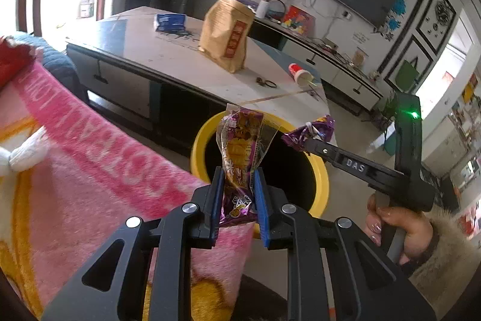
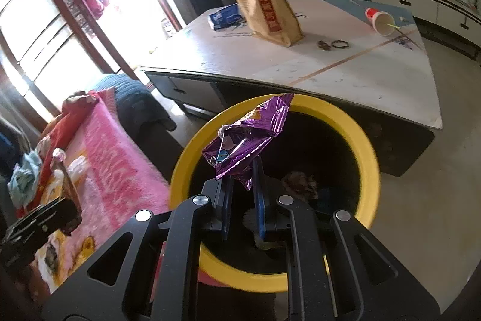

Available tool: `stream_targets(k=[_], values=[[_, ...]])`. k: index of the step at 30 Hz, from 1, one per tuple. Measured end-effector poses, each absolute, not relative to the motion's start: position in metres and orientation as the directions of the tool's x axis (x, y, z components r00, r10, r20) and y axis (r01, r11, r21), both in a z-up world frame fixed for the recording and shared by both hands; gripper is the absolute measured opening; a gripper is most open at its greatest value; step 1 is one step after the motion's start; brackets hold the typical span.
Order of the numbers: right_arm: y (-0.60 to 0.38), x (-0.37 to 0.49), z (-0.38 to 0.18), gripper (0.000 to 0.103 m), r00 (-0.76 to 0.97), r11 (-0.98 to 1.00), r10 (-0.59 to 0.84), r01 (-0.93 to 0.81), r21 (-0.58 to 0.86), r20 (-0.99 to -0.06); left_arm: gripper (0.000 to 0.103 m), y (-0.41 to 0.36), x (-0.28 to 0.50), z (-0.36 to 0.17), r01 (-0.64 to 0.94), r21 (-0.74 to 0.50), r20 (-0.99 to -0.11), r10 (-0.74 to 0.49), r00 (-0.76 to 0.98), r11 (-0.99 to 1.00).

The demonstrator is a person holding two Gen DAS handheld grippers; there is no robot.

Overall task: Collect trash
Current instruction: 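Carry the purple wrapper and candy stick over the yellow bin, then open the right tool to drop the purple wrapper while the left tool drops the candy stick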

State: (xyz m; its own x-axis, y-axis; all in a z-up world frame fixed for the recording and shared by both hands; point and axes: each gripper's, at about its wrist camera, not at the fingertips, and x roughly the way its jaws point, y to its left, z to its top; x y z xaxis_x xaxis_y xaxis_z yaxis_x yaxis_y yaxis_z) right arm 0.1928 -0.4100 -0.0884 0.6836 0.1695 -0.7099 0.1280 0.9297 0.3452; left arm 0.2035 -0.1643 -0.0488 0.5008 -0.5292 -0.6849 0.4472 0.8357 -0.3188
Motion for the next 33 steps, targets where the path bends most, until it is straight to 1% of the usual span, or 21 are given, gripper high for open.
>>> stream_targets(k=[12,22,23,24,25,27,28,29,30,31,32,33], values=[[-0.433,0.193,-0.097,0.009,0.666,0.921,0.153,0.172,0.35,-0.73,0.02,-0.207,0.203,-0.058,0.519,-0.28,-0.711,-0.538,0.453,0.807],[-0.443,0.193,-0.104,0.009,0.644,0.913,0.16,0.191,0.359,-0.748,0.02,-0.235,0.215,-0.075,0.541,-0.272,-0.743,-0.531,0.408,0.796],[-0.445,0.193,-0.104,0.01,0.644,0.912,0.159,0.194,0.361,-0.748,0.02,-0.237,0.217,-0.078,0.541,-0.273,-0.744,-0.531,0.405,0.796],[-0.446,0.193,-0.105,0.017,0.644,0.91,0.158,0.198,0.363,-0.749,0.021,-0.24,0.218,-0.08,0.539,-0.274,-0.745,-0.53,0.405,0.796],[-0.447,0.193,-0.105,0.025,0.645,0.909,0.153,0.205,0.363,-0.749,0.025,-0.241,0.22,-0.081,0.539,-0.276,-0.746,-0.531,0.402,0.796],[-0.45,0.191,-0.104,0.028,0.65,0.903,0.145,0.221,0.368,-0.746,0.042,-0.244,0.224,-0.085,0.528,-0.274,-0.748,-0.523,0.409,0.804],[-0.451,0.191,-0.104,0.031,0.651,0.902,0.144,0.223,0.369,-0.746,0.056,-0.243,0.224,-0.085,0.524,-0.276,-0.746,-0.523,0.412,0.806],[-0.452,0.191,-0.103,0.034,0.653,0.901,0.136,0.231,0.367,-0.745,0.062,-0.242,0.226,-0.086,0.519,-0.285,-0.743,-0.528,0.412,0.806],[-0.453,0.19,-0.102,0.041,0.657,0.899,0.13,0.238,0.368,-0.742,0.065,-0.241,0.226,-0.085,0.515,-0.287,-0.741,-0.528,0.415,0.807],[-0.453,0.189,-0.101,0.045,0.661,0.897,0.129,0.24,0.371,-0.739,0.074,-0.24,0.226,-0.085,0.512,-0.283,-0.739,-0.525,0.423,0.811],[-0.453,0.189,-0.099,0.045,0.666,0.895,0.128,0.242,0.375,-0.735,0.082,-0.237,0.226,-0.084,0.504,-0.274,-0.737,-0.515,0.437,0.819],[-0.453,0.189,-0.098,0.045,0.669,0.895,0.128,0.241,0.376,-0.733,0.083,-0.235,0.226,-0.084,0.499,-0.272,-0.736,-0.512,0.443,0.823]])
